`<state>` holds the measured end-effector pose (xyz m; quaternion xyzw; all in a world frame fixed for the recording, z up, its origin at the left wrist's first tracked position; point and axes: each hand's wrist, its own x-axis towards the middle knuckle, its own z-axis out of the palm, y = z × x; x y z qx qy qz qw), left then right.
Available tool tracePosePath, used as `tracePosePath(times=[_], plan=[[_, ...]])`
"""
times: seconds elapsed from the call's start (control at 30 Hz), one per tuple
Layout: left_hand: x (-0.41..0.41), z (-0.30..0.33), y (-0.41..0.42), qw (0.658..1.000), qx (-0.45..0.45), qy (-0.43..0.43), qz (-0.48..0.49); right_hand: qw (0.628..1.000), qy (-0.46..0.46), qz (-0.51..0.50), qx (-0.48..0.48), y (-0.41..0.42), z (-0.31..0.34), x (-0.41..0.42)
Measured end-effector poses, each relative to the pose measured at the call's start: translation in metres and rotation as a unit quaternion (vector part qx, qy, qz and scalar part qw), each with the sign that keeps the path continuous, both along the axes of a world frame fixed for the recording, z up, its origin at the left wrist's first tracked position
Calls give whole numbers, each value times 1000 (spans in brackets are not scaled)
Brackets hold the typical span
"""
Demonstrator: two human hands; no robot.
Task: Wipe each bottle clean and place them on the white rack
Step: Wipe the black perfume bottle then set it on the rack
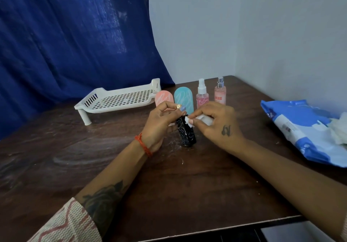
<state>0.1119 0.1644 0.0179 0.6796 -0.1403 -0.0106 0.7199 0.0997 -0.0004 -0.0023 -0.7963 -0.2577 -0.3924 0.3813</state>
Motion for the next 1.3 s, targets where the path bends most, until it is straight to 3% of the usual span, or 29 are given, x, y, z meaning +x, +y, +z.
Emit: tracePosePath(times=[0.33,0.53,0.8,1.0,1.17,1.3], plan=[[-1,0,-2,1000,-2,-1,-3,999,5,41,-21,-1,1,-4],[0,1,-1,1000,-6,7,-4,1000,2,2,-12,-3,1,-3],[0,3,-1,1000,2,7,0,998,19,43,-36,-3,3,-5],[1,3,-2,1000,-3,13,5,1000,-5,10,-16,-2,3,-2],[1,3,-1,1000,-10,16,2,997,0,74,-23,3,0,-5],[1,2,-2,1000,-10,14,12,997,12,68,-24,-1,-1,-3]])
